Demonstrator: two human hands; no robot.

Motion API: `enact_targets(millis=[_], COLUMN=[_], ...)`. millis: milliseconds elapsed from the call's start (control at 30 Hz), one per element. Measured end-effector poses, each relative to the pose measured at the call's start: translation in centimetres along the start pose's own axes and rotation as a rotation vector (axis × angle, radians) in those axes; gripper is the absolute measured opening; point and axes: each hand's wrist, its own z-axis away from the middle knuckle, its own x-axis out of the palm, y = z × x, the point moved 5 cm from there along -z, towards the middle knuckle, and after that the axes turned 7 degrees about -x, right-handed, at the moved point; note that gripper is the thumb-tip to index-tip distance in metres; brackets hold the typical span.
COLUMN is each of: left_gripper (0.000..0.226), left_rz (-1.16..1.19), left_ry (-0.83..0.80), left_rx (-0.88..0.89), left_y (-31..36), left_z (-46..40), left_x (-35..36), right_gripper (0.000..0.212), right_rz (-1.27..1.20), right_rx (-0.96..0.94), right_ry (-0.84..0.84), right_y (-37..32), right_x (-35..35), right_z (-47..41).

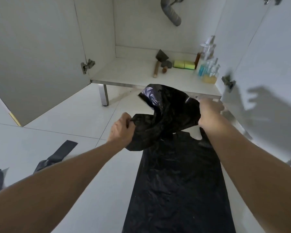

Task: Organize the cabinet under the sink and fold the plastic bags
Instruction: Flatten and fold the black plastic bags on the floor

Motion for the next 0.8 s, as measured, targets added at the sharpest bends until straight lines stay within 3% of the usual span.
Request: enact_targets(millis=[33, 200, 367, 500, 600, 733, 800], left_gripper=[0.007, 0.007, 0.003, 0.005, 0.005, 0.029, 0.027], left_rz=[-0.031, -0.21, -0.32, -0.315, -0.301, -0.302, -0.311], left_ry=[0.006, -0.019, -0.043, 0.011, 0.09, 0.112, 0.109], left_rx=[0.064, 0.4, 0.592, 0.682, 0.652, 0.52, 0.442], left_y=[0.7, 4.5, 8.1, 10.2, 10.1, 8.2, 7.2], left_z=[-0.6, -2.0, -1.8, -1.6, -2.7, -4.7, -5.6], left_x=[-0.7, -3.0, -4.6, -6.3, -8.3, -11.2, -12.0], right_gripper=[0.071, 0.102, 0.101, 0.06, 0.027, 0.028, 0.025], right_rz=[0.088, 0.224, 0.603, 0.912, 0.965, 0.681, 0.546], right_rx=[-0.032, -0.508, -0.749, -0.849, -0.817, -0.74, -0.698], right_ry=[0.068, -0.437, -0.671, -0.625, -0.509, -0.452, -0.493], right_y=[-0.7, -5.6, -6.1, -5.6, -5.2, -6.1, -7.1], right_x=[-0.2, 4.0, 6.9, 8.1, 7.6, 4.6, 3.3], right_z=[0.8, 5.5, 6.3, 5.9, 4.5, 3.5, 3.2])
